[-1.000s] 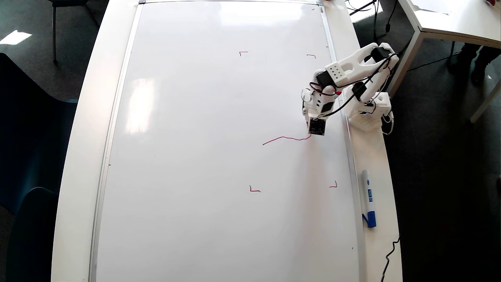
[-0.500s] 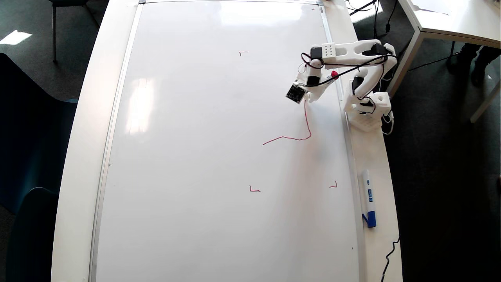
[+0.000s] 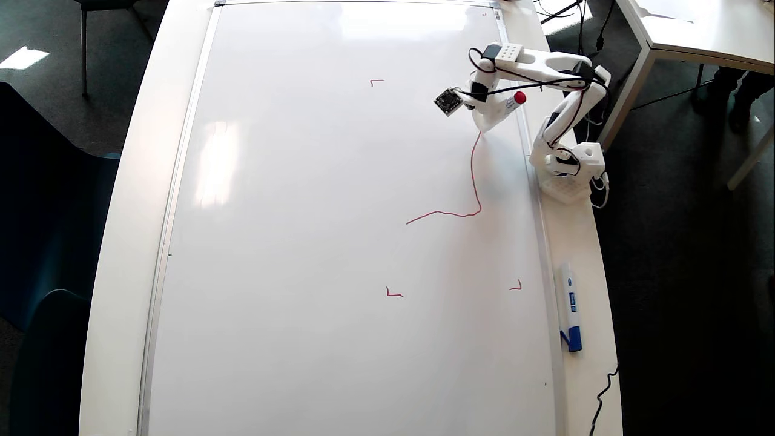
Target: Draw on a whiteboard a robot head using a pen attached to the gripper
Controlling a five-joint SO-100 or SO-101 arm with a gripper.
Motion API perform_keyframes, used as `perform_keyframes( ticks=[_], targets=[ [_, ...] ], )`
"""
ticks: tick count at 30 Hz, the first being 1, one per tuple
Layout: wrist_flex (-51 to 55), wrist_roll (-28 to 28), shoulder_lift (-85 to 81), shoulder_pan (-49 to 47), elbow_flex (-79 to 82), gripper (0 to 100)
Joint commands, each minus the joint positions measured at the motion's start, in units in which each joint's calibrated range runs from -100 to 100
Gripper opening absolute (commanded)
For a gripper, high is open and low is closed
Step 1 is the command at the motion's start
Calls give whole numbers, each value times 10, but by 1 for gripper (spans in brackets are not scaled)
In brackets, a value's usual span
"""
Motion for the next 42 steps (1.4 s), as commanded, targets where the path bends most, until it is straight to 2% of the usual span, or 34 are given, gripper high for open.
perform_keyframes(
  ticks=[1,6,42],
  targets=[
    [-7,2,-1,19,-33,1],
    [-65,2,48,35,-49,1],
    [-66,-3,389,-129,-506,1]
  ],
)
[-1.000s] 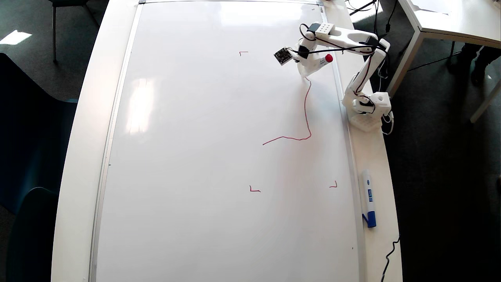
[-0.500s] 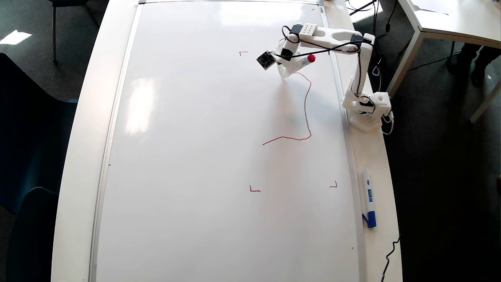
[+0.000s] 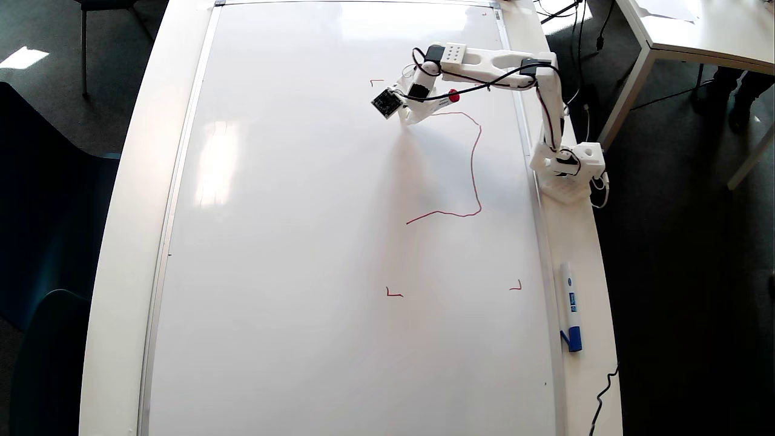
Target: Draw on a whiteboard a robot head using a pen attached to the gripper
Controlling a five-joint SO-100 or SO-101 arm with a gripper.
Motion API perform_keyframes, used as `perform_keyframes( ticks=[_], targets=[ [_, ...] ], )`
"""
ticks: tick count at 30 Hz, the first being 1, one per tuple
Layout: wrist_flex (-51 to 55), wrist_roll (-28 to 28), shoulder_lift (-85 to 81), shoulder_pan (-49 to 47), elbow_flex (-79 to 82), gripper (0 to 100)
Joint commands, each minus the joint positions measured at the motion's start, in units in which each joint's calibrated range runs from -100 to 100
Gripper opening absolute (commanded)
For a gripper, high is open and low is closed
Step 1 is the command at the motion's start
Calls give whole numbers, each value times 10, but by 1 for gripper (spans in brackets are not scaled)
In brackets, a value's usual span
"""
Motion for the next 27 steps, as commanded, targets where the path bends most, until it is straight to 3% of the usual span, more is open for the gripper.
perform_keyframes(
  ticks=[1,19,27],
  targets=[
    [-3,-3,23,-19,-39,1],
    [7,-3,19,-140,-2,1],
    [7,-28,19,-216,-3,1]
  ],
)
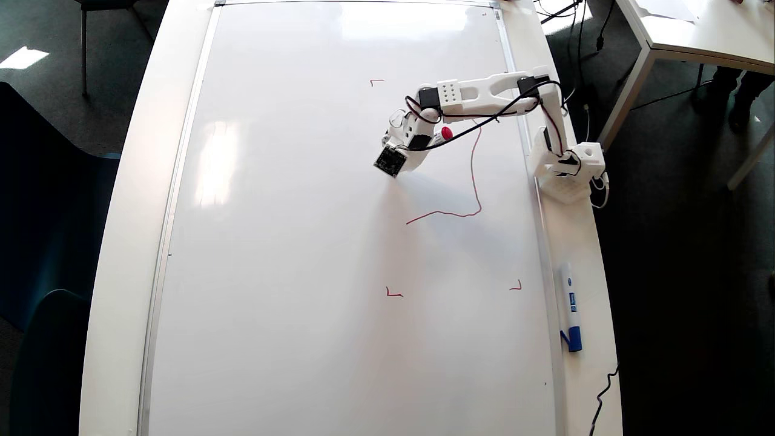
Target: Draw on a whiteboard a robot head using a pen attached to the gripper
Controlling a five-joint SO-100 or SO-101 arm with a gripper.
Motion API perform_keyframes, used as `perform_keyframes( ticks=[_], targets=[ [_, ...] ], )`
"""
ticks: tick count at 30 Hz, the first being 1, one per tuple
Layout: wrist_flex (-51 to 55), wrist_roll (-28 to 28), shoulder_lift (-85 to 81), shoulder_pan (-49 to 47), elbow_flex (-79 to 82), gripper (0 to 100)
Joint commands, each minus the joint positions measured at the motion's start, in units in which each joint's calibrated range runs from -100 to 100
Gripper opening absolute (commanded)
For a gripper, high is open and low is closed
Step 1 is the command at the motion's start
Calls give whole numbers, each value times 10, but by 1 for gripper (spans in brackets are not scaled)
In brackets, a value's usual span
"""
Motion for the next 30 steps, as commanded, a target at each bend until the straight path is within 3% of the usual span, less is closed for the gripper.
perform_keyframes(
  ticks=[1,12,30],
  targets=[
    [9,-18,5,-42,8,1],
    [5,-54,5,-144,2,1],
    [1,-72,5,-196,2,1]
  ],
)
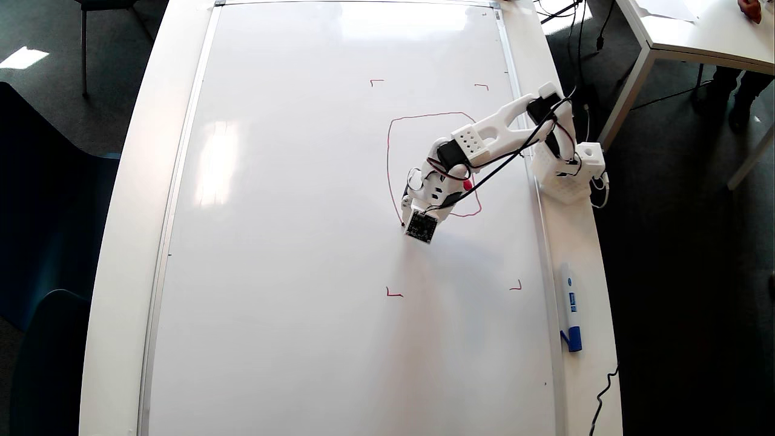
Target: Draw on a whiteboard a robot head using a pen attached to the gripper
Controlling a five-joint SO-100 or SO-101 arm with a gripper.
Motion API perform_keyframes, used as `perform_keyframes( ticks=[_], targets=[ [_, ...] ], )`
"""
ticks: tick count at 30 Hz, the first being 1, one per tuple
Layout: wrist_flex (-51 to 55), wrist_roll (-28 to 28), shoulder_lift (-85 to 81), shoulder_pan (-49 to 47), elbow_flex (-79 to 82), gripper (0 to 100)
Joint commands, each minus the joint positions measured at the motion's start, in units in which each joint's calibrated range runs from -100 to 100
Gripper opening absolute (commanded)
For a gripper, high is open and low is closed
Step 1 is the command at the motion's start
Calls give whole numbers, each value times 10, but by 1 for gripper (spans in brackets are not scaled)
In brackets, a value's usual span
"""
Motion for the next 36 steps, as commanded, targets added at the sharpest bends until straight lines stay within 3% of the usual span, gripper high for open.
perform_keyframes(
  ticks=[1,17,36],
  targets=[
    [1,-6,5,-12,2,1],
    [34,-2,-56,-7,-70,1],
    [78,-2,-137,87,51,1]
  ],
)
